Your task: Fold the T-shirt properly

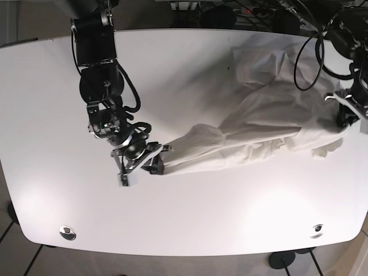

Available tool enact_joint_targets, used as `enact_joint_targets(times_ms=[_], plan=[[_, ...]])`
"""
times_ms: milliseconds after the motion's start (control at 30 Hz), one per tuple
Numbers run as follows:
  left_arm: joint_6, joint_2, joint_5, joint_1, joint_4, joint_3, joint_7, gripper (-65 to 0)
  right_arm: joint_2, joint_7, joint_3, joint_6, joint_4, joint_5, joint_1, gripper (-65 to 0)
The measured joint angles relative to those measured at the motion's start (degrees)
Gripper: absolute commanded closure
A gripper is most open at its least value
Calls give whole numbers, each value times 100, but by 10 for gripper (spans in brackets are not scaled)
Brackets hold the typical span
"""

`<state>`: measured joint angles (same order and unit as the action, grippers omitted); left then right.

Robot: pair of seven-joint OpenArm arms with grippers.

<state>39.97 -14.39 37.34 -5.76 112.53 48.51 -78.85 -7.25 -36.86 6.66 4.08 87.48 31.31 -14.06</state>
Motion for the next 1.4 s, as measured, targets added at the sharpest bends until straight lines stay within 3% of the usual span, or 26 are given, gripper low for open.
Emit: enact_joint_targets(times_ms=[167,300,400,467,633,767,900,967,1133,1400], plan=[[0,-190,9,-1582,-269,-1742,0,-4,-734,-142,-83,-4,203,-4,-894,-17],[-2,-153,4,-3418,-1200,-2680,-11,-4,-1058,-225,-66,37,203,7,-1978,-17],[-2,-153,7,-4704,-1996,-2988,-20,-4,-1311,-225,-68,37,155,22,-2736,-17],[-2,-133,46,-5543,-2688,-3001,74,-4,-1626,-341,-81,33,11,341,-3220,-19],[-2,-203,70,-5440,-3392,-2966,127,-4,-2323,-319,-789,37,42,1495,-2916,-19],[-2,-332,72,-3740,-3281,-2726,46,-4,-2238,-420,-1445,-26,439,1700,-1121,-19],[-2,-385,31,-1873,-3265,-2312,48,-4,-1628,-407,-2127,-4,1226,1738,1012,-19],[-2,-385,35,-1309,-3185,-2288,44,-4,-1475,-400,-2212,-63,1292,1676,1655,-19],[-2,-393,66,-116,-2317,-1888,87,-4,-1132,-350,-2256,-2,1733,1720,3069,-19],[-2,-374,85,820,-2118,-1093,127,-4,-1154,111,-2258,-26,2179,1705,4275,-21]])
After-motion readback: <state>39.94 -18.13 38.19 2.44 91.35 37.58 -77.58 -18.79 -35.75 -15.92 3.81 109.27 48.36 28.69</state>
